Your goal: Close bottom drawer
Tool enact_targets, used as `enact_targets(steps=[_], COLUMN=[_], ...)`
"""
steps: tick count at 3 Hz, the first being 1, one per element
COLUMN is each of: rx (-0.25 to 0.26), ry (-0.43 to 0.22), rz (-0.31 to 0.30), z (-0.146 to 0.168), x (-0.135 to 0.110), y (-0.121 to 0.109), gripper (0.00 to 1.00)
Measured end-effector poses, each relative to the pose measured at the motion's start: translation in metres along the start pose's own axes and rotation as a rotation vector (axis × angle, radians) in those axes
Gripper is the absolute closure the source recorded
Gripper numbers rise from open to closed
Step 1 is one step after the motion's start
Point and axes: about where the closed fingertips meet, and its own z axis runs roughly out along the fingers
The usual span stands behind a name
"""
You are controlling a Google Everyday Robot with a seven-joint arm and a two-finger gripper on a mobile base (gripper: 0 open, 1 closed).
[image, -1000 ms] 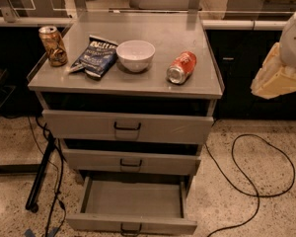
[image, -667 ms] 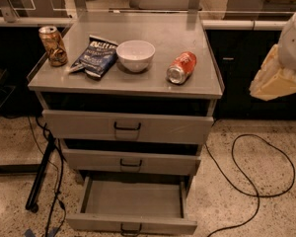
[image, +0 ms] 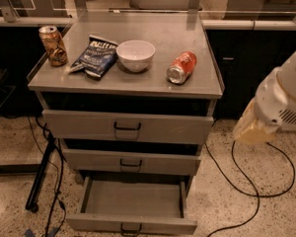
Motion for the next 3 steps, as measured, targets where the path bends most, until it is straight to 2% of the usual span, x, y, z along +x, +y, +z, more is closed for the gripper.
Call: enact_targets(steps=[1,3], rx=[-0.105,-0.121], ry=[-0.022,-0.024], rz=[0.030,0.034], z=[0.0444,0.0512], x=[0.0068,0.0085], y=[0.0239,0.0267], gripper=[1.00,1.00])
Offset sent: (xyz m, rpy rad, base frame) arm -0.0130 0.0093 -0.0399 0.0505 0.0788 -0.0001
